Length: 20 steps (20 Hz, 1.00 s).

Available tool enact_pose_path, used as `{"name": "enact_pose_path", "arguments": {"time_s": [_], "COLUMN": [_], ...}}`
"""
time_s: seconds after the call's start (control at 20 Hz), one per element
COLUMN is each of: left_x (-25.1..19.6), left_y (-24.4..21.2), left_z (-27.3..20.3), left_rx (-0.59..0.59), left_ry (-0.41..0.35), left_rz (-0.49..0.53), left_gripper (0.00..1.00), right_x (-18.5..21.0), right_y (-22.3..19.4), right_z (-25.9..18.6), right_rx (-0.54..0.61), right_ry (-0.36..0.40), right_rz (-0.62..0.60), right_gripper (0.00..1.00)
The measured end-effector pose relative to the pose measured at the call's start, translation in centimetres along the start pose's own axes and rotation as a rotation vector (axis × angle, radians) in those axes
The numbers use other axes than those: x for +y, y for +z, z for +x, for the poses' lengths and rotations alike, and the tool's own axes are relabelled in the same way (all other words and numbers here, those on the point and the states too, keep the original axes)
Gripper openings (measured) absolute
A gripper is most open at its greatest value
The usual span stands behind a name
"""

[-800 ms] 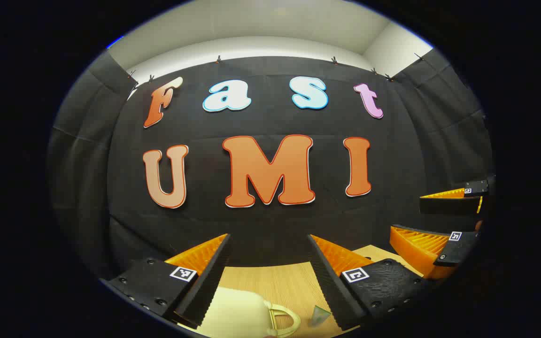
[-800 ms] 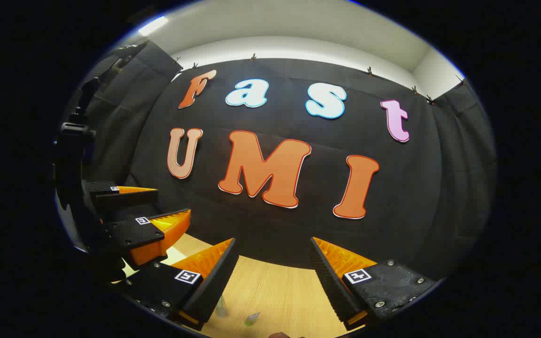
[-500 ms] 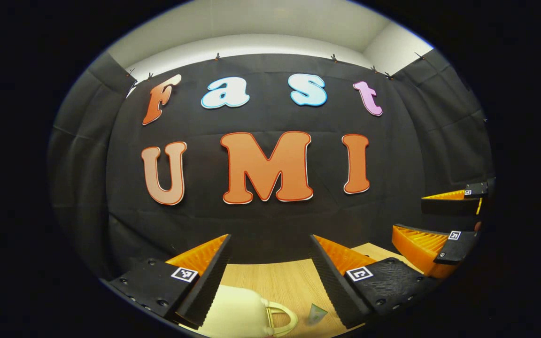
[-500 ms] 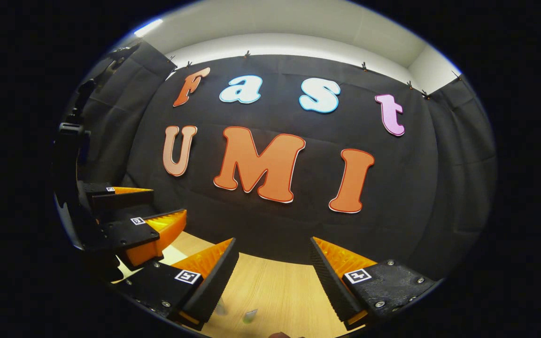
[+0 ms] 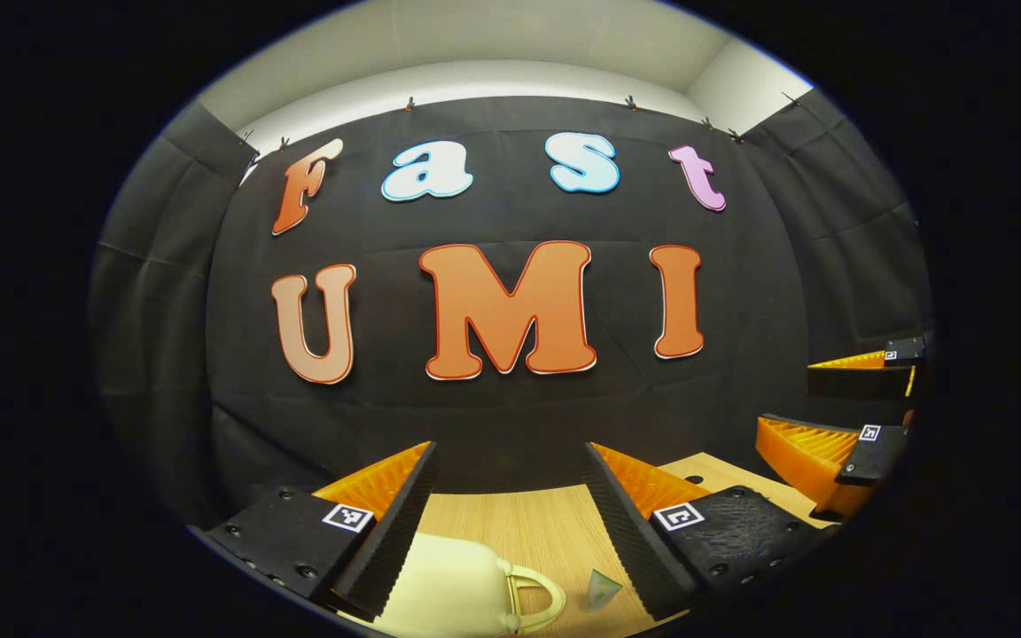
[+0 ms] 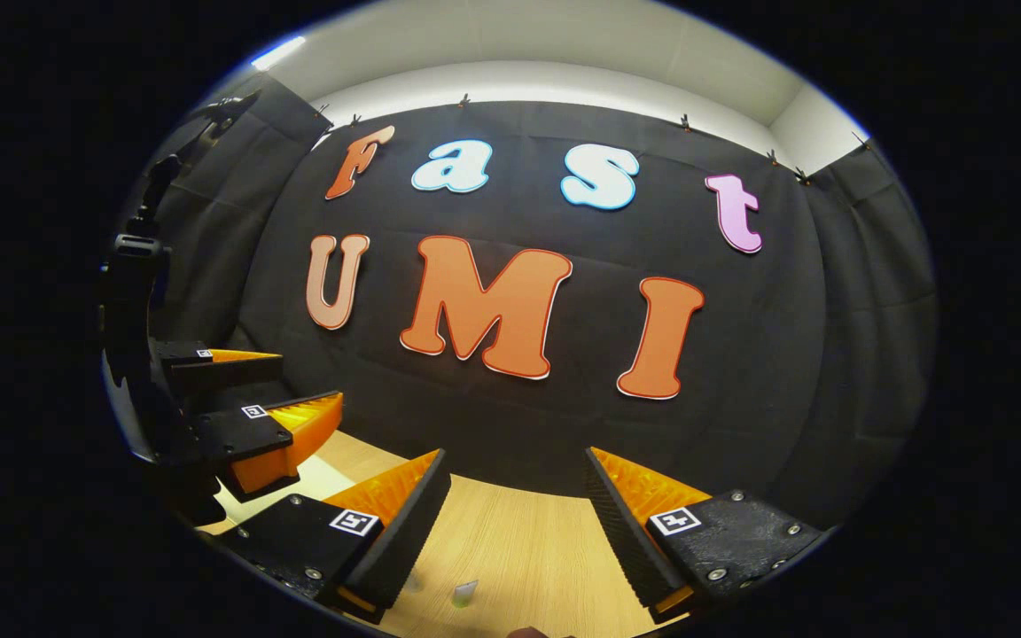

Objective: First open the suitcase, pack the skin care products into it, and then close the suitcase.

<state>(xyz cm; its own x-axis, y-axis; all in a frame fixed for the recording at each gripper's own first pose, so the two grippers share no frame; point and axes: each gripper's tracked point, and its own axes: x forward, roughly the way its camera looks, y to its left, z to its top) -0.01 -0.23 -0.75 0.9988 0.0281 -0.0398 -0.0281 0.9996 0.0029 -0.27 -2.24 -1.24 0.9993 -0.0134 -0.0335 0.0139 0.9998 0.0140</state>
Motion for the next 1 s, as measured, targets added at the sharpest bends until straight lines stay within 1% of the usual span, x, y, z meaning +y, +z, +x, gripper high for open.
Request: {"name": "enact_pose_path", "arguments": {"time_s": [0.1,0.15,0.25,0.35,0.5,0.65,0.75,0.85,0.9,1.0], "left_x": [-0.2,-0.3,-0.6,-1.3,-1.2,-1.8,-2.3,-3.1,-3.8,-4.3], "left_y": [0.0,0.0,-0.8,-2.3,-4.8,-8.2,-10.4,-13.0,-14.5,-16.7], "left_z": [0.0,0.1,0.1,-0.1,0.1,0.1,-0.1,-0.1,-0.3,-0.3], "left_rx": [-0.005,-0.007,0.005,0.039,0.103,0.186,0.223,0.279,0.312,0.338], "left_ry": [0.001,0.000,-0.007,-0.034,-0.047,-0.101,-0.118,-0.167,-0.211,-0.241], "left_rz": [0.009,0.023,0.057,0.080,0.143,0.237,0.334,0.411,0.442,0.497], "left_gripper": [0.99,1.00,0.99,0.99,0.98,0.98,0.98,0.98,0.97,0.97], "right_x": [-0.3,-0.3,-0.9,-1.5,-2.3,-3.5,-4.3,-5.3,-5.7,-6.5], "right_y": [-0.2,-0.2,-0.5,-0.6,-1.1,-1.5,-2.0,-2.3,-2.5,-2.8], "right_z": [0.2,0.3,0.3,0.5,0.8,0.8,0.8,0.7,0.7,0.7], "right_rx": [0.008,0.012,0.016,0.014,0.018,0.026,0.035,0.040,0.044,0.055], "right_ry": [0.000,0.001,-0.007,-0.019,-0.039,-0.064,-0.080,-0.102,-0.113,-0.128], "right_rz": [0.015,0.019,0.022,0.016,0.015,0.023,0.022,0.022,0.025,0.033], "right_gripper": [0.95,0.95,0.95,0.95,0.95,0.95,0.95,0.95,0.95,0.95]}}
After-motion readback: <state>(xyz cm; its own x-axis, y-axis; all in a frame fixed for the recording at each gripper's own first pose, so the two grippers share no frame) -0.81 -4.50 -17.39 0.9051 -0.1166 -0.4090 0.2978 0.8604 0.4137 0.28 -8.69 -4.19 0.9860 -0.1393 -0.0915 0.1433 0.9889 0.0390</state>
